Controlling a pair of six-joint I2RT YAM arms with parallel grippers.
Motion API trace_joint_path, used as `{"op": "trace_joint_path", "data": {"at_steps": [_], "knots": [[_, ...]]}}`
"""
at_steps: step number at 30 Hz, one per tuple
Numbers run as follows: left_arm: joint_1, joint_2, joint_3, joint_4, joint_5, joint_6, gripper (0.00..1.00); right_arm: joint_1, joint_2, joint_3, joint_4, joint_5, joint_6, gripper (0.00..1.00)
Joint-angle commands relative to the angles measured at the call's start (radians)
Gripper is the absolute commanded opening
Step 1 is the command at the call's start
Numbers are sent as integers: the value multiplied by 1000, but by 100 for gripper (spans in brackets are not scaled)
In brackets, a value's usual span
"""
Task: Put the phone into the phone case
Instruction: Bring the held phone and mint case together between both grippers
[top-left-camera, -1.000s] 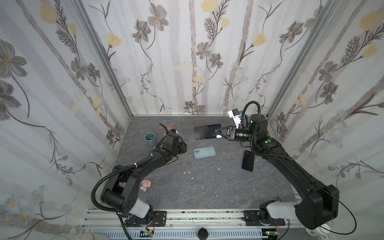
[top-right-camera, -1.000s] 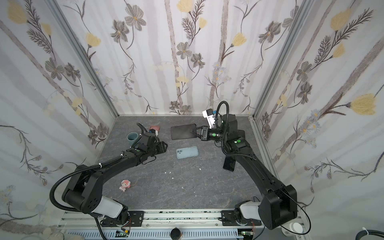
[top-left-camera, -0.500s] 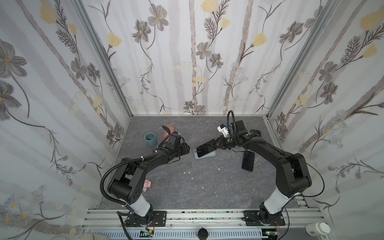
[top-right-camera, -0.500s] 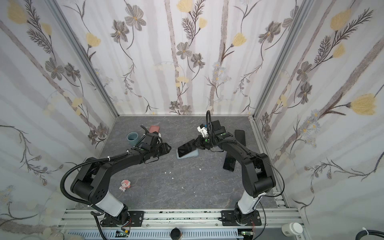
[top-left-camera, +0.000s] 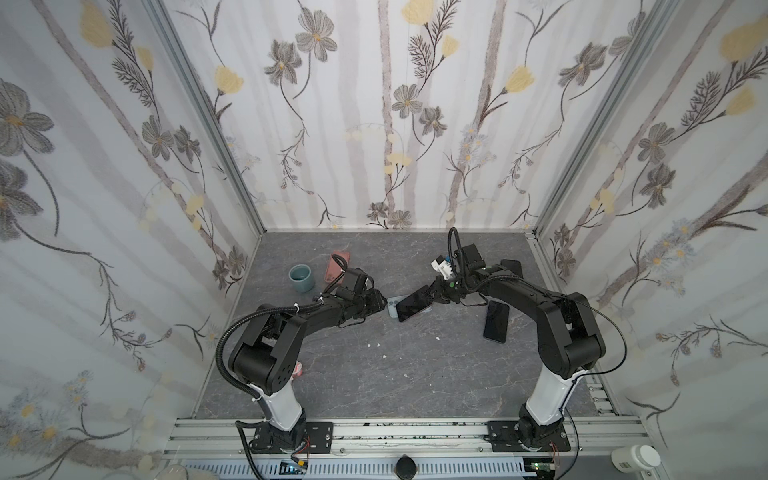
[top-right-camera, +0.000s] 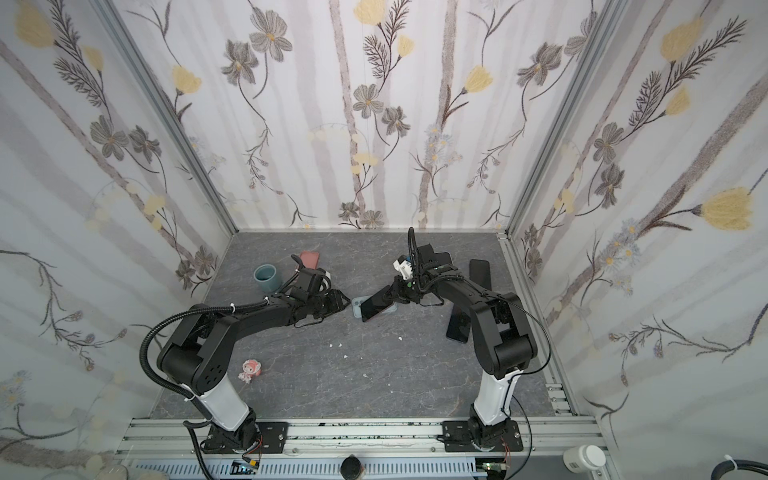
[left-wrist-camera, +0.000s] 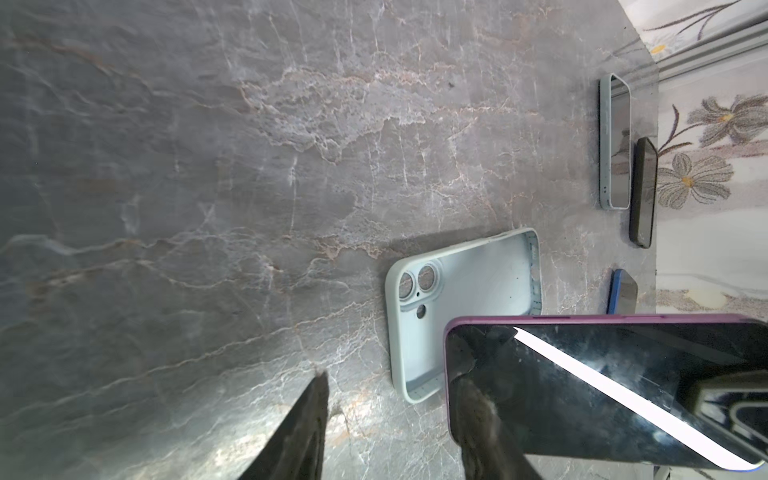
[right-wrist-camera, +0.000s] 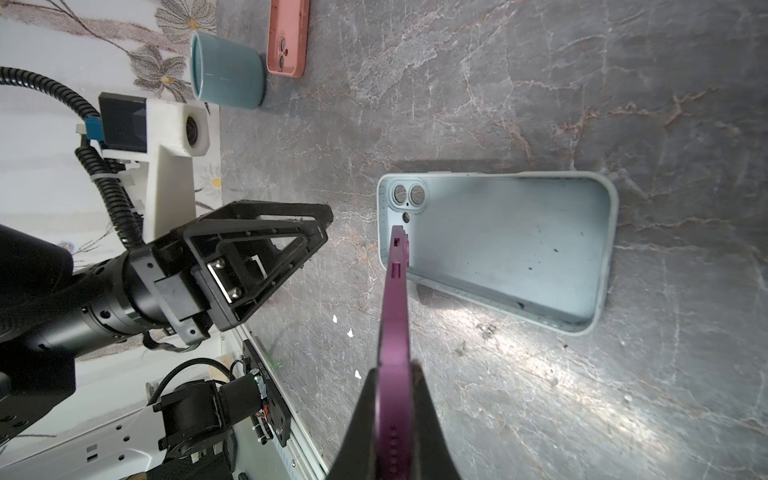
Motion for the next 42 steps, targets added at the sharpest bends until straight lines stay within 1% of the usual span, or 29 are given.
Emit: {"op": "trace_joint_path", "data": {"at_steps": [1,6,12,20,29,36,42], "knots": [[-4,17,15,28,24,-11,48,0,5,22,53,-29,19,0],[-3,28,25,33,34,-8,48,-1,7,48,54,-46,29,0],[-5,19,19,52,38,-1,48,-3,26,60,62,-30,33,0],[-5,24,6,87,55,6,47,-2,56,45,115,-41,51,0],[-5,96,32,108,67,7,44,-3,71,21,128,-42,53,0],[-8,164,46,135,100,2,43,-3,99,0,148,-62,52,0],[-20,178,32,149,110,-11,42,-5,105,-33,179,-84,60,0]]}}
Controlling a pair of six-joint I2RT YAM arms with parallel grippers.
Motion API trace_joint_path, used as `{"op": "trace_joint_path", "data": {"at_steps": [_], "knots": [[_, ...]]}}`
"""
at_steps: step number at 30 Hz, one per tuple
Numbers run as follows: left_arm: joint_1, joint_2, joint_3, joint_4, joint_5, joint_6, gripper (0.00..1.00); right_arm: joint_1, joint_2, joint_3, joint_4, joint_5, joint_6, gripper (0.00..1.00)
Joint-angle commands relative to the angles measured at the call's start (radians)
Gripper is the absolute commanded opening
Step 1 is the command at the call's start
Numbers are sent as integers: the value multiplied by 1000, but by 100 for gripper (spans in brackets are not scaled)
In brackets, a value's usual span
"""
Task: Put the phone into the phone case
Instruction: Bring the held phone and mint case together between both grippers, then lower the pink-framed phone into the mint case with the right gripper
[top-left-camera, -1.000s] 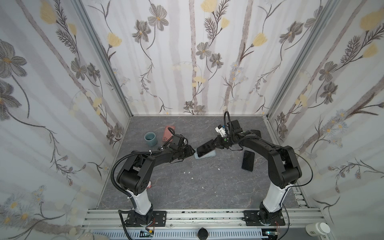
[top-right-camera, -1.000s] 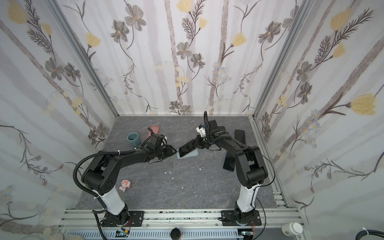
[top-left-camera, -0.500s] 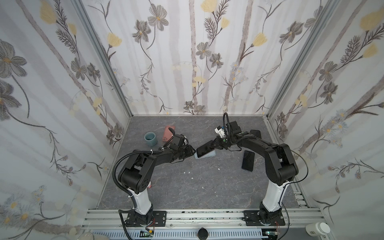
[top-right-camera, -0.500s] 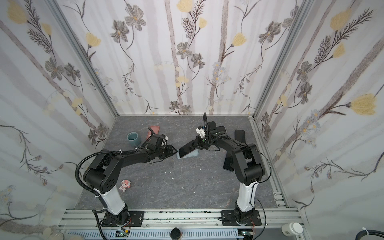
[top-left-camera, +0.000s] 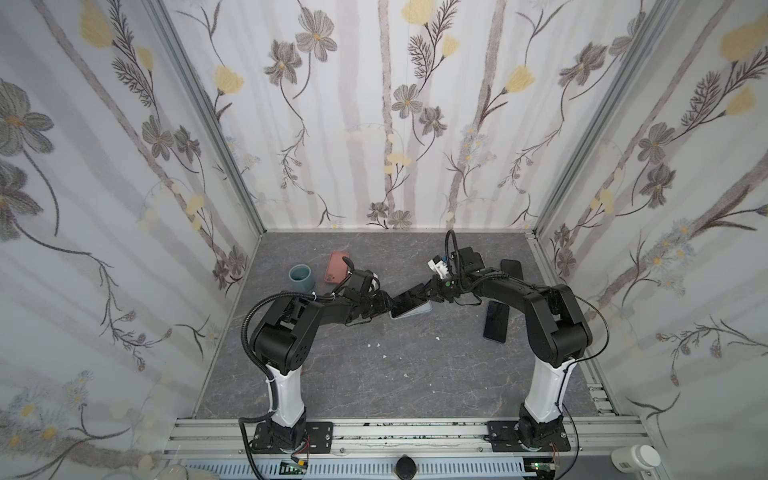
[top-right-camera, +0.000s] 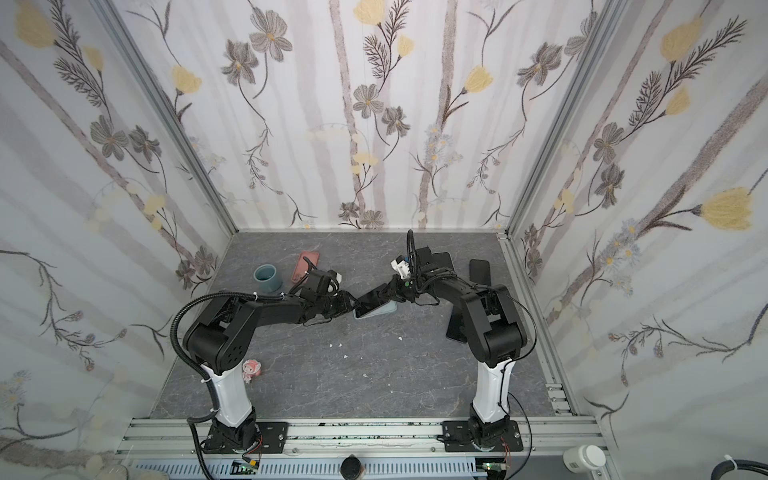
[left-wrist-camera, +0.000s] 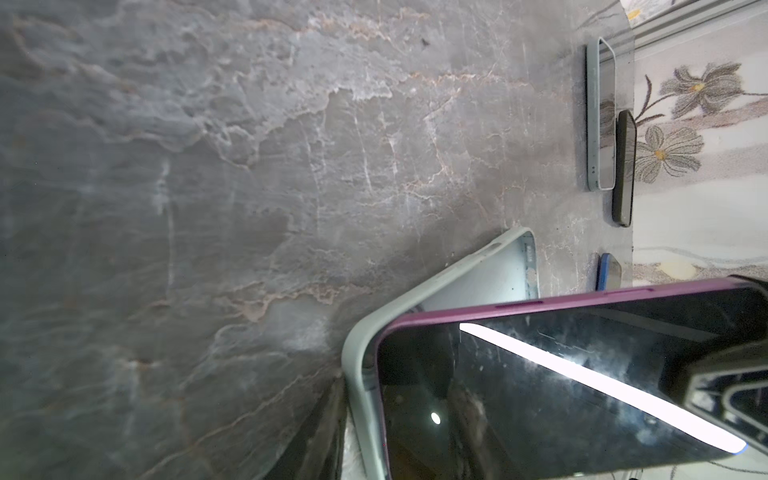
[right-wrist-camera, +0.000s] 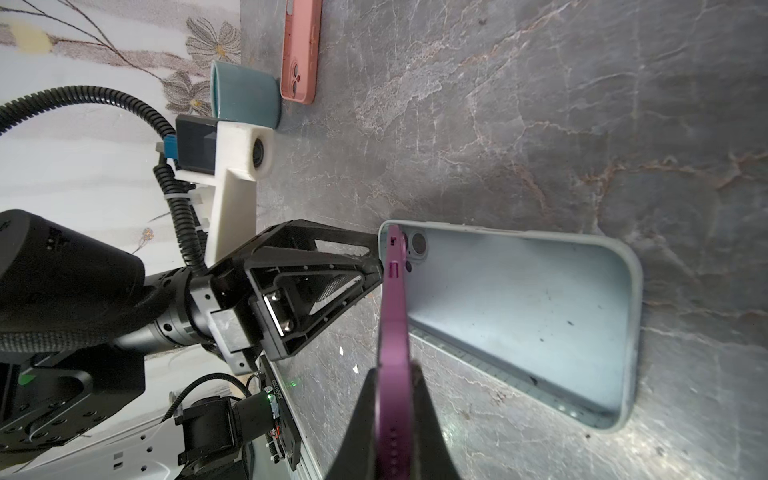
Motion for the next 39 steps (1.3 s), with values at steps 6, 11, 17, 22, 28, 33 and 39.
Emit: {"op": "trace_joint_path", "data": {"at_steps": [6,11,17,22,28,33,39], "knots": [[-28,14,-14,-7,18,-31,41,-3,0,-85,75,-7,31,0],[-40,13,-26,-9,2,-46,41,-10,-2,-149,143,7,58,0],[-48,4,-63,-1,-21,-39,40,-32,-13,-228,221,34,103,0],[-48,11,-62,-41,-76,-16,40,-42,-27,-249,209,110,109,10],[-48,10,-49,-121,-167,45,40,-37,-54,-214,134,176,97,24],[-47,9,-53,-124,-160,48,40,-27,-85,-183,76,220,79,32],[-48,4,-56,-118,-147,43,40,-10,-98,-139,-6,248,43,38]]}}
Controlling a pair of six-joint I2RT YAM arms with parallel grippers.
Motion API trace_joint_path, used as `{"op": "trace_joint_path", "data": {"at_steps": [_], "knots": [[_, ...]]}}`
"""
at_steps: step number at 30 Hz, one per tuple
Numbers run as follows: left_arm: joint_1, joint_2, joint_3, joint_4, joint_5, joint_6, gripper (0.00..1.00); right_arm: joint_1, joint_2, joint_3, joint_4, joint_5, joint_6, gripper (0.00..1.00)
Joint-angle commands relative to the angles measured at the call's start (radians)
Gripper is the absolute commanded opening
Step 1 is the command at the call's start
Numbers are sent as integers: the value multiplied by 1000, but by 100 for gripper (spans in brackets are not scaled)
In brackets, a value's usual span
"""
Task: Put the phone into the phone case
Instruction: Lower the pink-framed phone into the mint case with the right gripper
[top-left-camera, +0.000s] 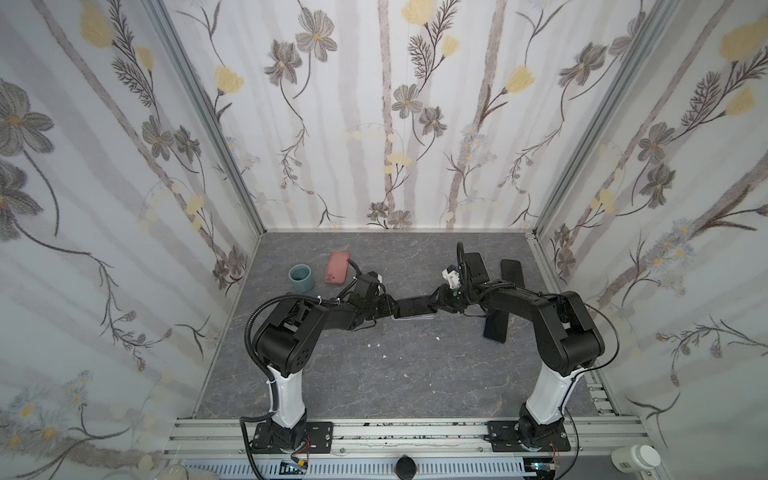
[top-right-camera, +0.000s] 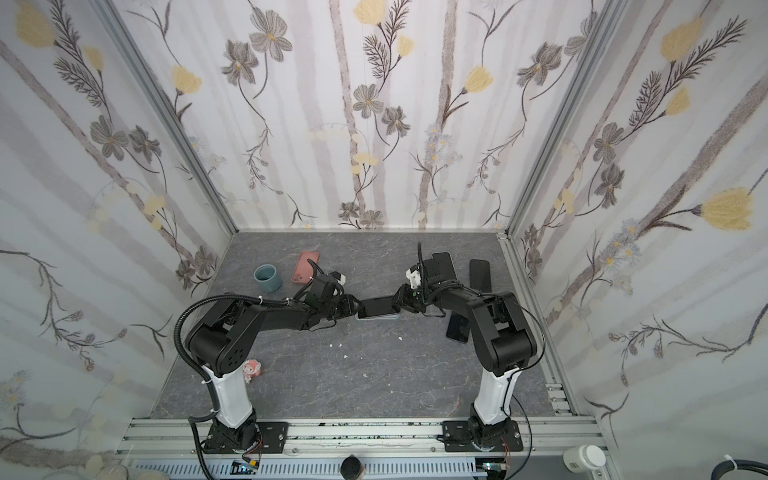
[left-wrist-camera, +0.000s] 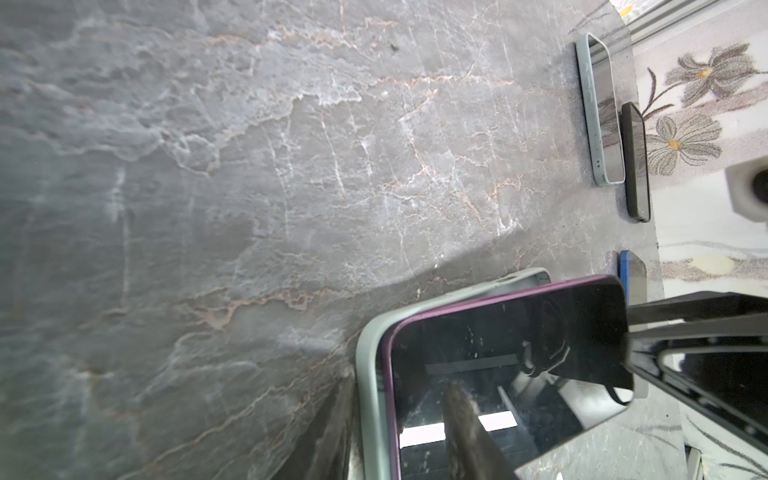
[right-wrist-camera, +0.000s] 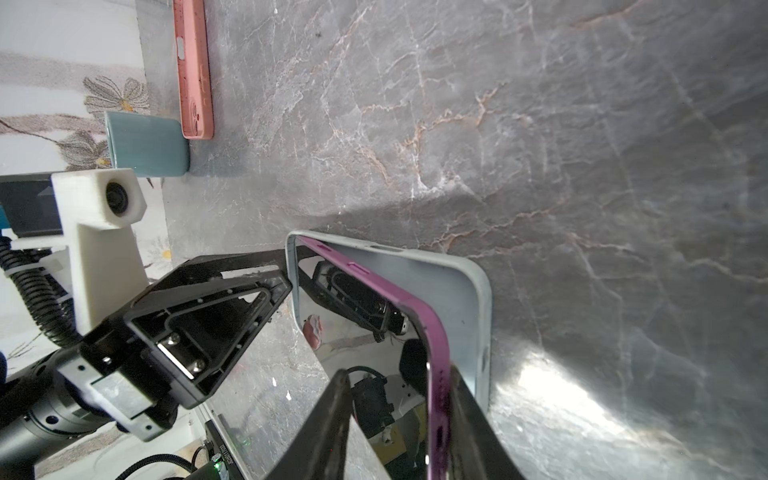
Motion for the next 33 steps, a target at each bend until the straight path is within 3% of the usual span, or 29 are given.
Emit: {"op": "trace_joint_path", "data": {"at_steps": [1,18,24,33], "knots": [[2,7,-10,-190,-36,0,40,7,-13,25,-66,25,-33,39],[3,-8,-9,-239,-74,25,36,-30,-80,18,-92,56,-41,42],[3,-4,-6,-240,-18,33,33,-66,-63,-7,-139,68,-93,39],[3,1,-5,-255,21,31,29,-59,-10,-19,-126,-3,-98,34]]}}
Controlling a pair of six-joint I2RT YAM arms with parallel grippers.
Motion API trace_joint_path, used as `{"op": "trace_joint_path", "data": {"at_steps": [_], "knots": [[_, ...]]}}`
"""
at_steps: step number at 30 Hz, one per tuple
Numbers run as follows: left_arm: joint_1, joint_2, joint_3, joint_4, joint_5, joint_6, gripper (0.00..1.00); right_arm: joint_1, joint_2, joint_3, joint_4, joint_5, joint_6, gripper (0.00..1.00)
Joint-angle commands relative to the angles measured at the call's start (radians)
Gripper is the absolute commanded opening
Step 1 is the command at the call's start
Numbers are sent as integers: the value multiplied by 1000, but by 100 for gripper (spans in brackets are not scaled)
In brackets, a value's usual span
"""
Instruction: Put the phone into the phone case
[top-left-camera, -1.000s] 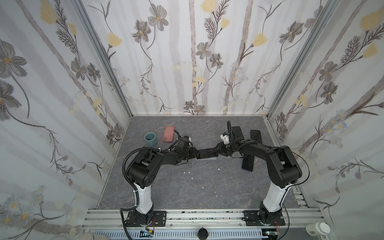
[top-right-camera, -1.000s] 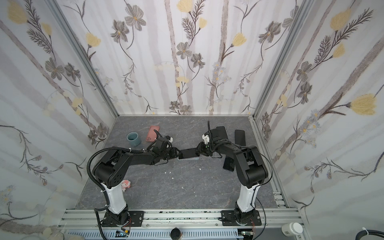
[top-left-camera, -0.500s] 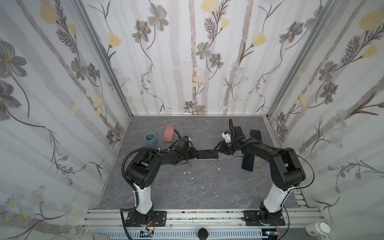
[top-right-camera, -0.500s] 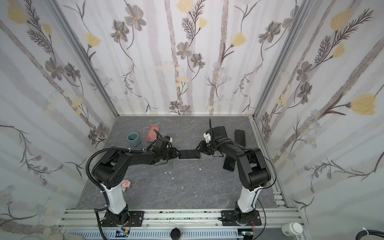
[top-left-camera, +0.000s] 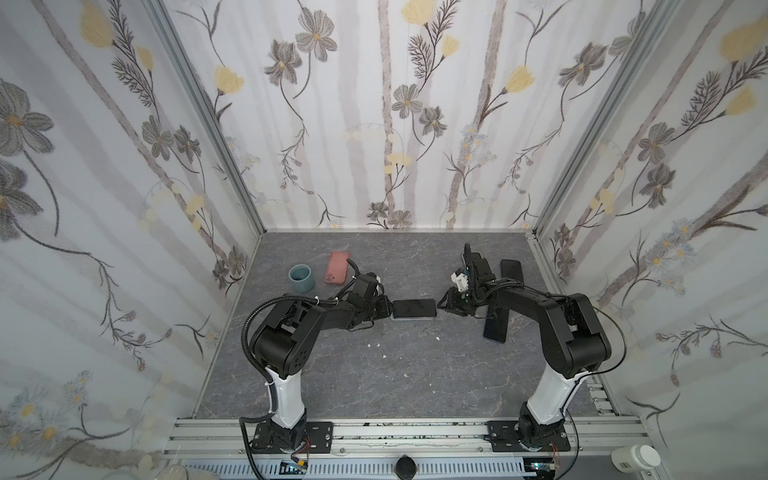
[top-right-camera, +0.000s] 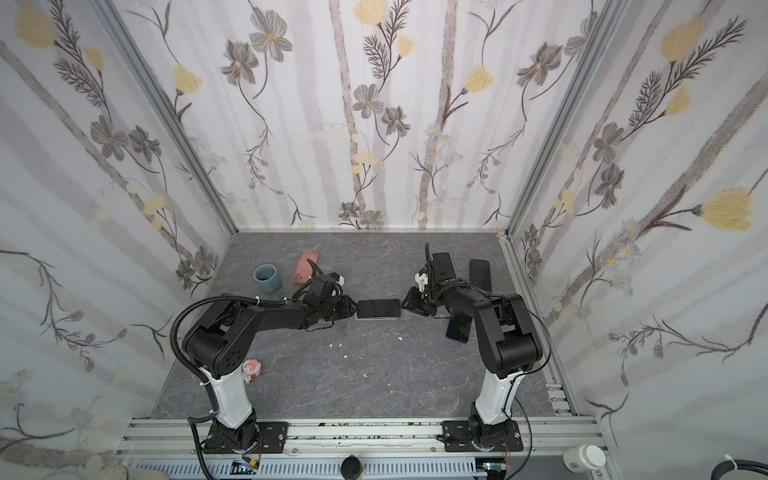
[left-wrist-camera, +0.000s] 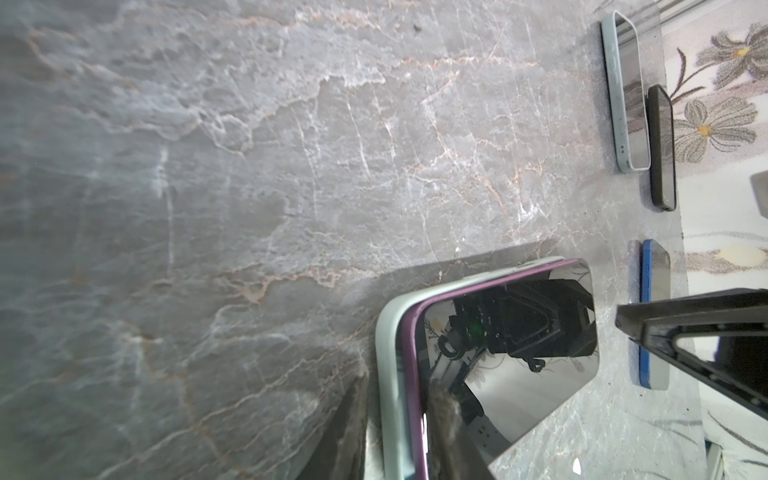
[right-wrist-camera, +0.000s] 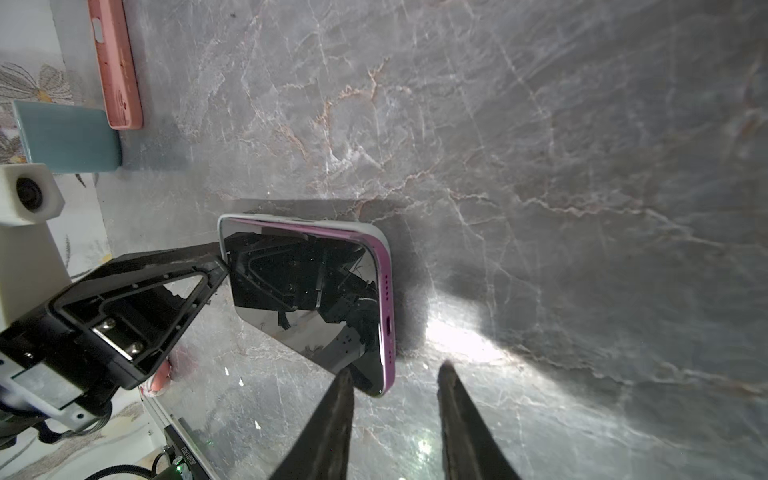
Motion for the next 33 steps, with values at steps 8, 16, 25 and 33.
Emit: {"op": "trace_joint_path", "data": {"at_steps": [8,16,25,33], "knots": [[-3,25,-16,-179,24,-4,25,37,57,7,19,-76,-18,23],[-14,20,-42,-150,27,-31,19,66,73,26,14,-55,-29,11],[-19,20,-51,-148,7,-40,19,76,76,39,-9,-27,-47,13],[-12,16,-19,-202,-49,-12,20,68,28,158,-169,175,-115,24]]}}
